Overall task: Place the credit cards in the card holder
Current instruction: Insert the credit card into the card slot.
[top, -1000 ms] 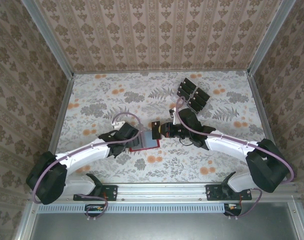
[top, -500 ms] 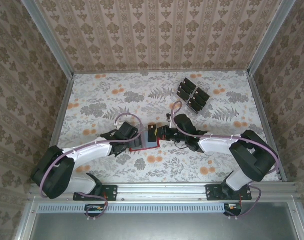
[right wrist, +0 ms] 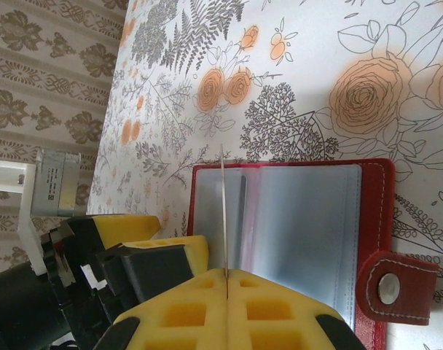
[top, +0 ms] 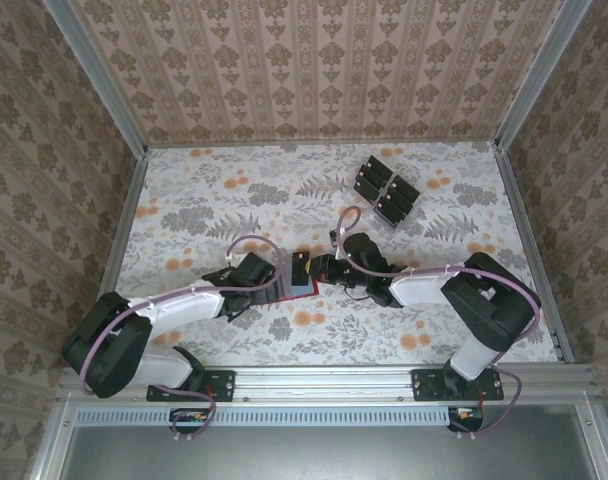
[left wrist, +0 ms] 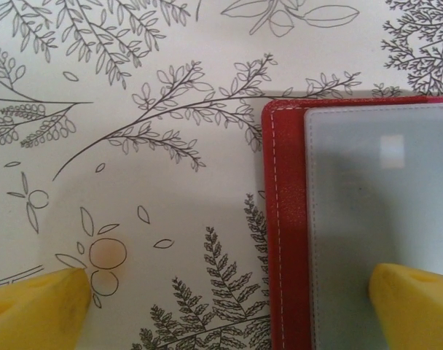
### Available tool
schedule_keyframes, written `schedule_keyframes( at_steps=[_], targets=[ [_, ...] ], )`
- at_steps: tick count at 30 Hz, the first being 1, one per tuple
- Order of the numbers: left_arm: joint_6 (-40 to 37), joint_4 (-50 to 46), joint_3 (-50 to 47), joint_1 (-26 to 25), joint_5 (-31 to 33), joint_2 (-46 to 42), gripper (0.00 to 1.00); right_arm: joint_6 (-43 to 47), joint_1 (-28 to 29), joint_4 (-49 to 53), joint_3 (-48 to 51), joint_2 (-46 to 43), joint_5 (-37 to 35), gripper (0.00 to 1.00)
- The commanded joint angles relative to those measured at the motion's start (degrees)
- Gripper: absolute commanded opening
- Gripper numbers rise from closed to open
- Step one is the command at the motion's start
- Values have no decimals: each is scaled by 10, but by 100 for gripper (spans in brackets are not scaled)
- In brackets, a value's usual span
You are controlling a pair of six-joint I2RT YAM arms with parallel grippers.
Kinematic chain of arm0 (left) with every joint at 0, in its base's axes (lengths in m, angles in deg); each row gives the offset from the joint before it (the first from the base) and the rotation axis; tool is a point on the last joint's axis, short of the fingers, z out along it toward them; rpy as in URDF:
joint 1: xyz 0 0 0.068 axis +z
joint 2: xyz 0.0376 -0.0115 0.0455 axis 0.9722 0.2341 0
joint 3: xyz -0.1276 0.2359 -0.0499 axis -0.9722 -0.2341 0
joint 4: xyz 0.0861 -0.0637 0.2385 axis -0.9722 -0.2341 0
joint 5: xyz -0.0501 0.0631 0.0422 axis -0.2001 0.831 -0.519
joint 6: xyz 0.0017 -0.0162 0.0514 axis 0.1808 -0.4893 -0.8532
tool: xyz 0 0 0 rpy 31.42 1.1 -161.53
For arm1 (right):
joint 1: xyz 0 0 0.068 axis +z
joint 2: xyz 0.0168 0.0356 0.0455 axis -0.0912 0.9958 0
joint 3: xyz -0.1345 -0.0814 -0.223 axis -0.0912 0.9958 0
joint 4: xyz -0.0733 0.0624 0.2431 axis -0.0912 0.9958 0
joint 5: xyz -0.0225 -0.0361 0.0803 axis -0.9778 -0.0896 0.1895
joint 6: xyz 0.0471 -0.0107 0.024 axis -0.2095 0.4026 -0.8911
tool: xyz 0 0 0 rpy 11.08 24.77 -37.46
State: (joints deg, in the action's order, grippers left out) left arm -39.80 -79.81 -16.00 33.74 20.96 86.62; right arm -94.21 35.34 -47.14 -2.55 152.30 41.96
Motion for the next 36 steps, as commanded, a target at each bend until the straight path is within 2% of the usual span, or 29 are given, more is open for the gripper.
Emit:
schedule_keyframes(
  at_steps=[1, 24, 36],
  targets=[
    [19, -35, -17, -3, 16, -6, 100, -11, 7, -43, 7, 13, -10, 0],
    [28, -37, -34, -6, 22, -15, 100, -28, 29, -113, -16, 94, -15, 0],
    [32, -39, -38, -6, 23, -21, 100, -37, 32, -130, -19, 107, -13, 0]
  ],
)
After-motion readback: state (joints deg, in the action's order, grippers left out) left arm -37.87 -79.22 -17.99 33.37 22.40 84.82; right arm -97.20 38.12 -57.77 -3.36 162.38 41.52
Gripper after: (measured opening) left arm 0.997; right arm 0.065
